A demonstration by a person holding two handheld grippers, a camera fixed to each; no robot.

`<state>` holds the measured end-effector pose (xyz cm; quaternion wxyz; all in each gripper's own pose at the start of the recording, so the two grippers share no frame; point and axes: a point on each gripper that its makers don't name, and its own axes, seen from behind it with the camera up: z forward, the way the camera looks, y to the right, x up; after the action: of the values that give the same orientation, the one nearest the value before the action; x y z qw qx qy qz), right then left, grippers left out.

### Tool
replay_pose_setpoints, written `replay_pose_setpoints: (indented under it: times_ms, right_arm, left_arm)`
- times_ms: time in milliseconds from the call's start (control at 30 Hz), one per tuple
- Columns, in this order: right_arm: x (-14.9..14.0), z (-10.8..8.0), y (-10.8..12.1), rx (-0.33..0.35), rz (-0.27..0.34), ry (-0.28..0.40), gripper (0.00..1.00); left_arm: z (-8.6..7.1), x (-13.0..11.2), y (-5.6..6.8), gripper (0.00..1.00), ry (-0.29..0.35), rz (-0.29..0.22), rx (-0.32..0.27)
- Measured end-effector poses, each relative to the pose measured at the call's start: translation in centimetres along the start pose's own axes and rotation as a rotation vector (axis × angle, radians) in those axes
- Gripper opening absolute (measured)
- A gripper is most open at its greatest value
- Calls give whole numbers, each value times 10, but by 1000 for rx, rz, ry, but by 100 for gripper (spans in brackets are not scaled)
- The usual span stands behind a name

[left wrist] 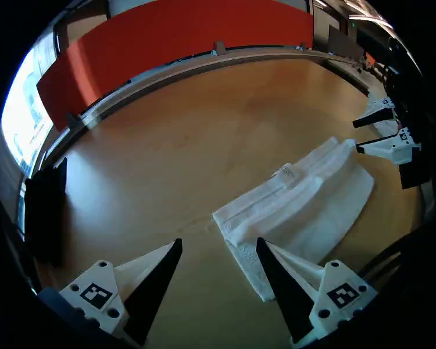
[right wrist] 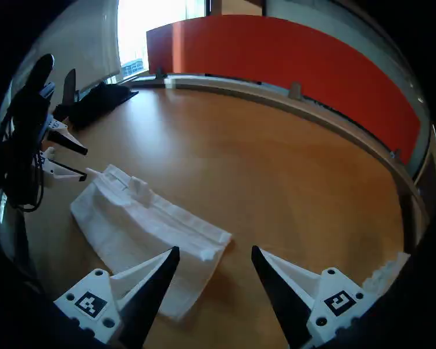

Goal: Fold towel

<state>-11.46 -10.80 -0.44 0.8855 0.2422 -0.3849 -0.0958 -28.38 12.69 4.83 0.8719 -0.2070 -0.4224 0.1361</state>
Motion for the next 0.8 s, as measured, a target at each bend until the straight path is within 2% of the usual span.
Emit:
replay_pose_setpoints:
  times_ms: [167, 367, 600, 800]
  right_arm:
    - [2, 1, -8, 13, -11, 2, 96]
    - [9, 8, -24, 37, -33, 6, 96]
    - [17, 19, -50, 81, -74, 4, 96]
    - [23, 30, -74, 118, -108, 0, 96]
  left_arm:
    - [-9, -6, -4, 94, 5, -17, 9]
    - [-24, -23, -12, 95, 6, -63, 32]
    - [-48, -57, -22, 95, -7, -135, 73]
    - [-69, -86, -23, 95, -12, -200, 94]
